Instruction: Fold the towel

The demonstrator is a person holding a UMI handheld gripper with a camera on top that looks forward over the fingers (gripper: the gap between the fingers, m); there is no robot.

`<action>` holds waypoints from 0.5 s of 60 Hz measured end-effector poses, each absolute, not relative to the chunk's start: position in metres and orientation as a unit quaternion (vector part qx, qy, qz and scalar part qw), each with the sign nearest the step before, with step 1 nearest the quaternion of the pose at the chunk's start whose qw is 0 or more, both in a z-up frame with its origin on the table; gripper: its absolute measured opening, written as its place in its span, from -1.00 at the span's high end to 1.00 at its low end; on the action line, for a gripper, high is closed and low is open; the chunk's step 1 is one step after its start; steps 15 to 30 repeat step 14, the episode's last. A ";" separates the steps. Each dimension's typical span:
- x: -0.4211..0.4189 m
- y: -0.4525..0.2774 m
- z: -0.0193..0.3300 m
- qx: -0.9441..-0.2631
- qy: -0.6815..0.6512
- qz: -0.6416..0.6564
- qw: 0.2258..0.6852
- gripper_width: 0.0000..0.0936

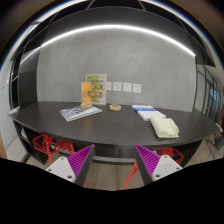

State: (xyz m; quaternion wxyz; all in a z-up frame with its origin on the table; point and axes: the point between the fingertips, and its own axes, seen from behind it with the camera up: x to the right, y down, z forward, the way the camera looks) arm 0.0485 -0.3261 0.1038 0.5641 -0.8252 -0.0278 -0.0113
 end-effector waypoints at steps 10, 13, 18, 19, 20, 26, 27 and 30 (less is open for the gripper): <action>0.022 -0.357 0.111 -0.823 -0.048 -0.020 0.566 -0.72; 0.030 -0.360 0.110 -0.821 -0.042 -0.031 0.569 -0.73; 0.034 -0.361 0.110 -0.821 -0.039 -0.033 0.569 -0.74; 0.034 -0.361 0.110 -0.821 -0.039 -0.033 0.569 -0.74; 0.034 -0.361 0.110 -0.821 -0.039 -0.033 0.569 -0.74; 0.034 -0.361 0.110 -0.821 -0.039 -0.033 0.569 -0.74; 0.034 -0.361 0.110 -0.821 -0.039 -0.033 0.569 -0.74; 0.034 -0.361 0.110 -0.821 -0.039 -0.033 0.569 -0.74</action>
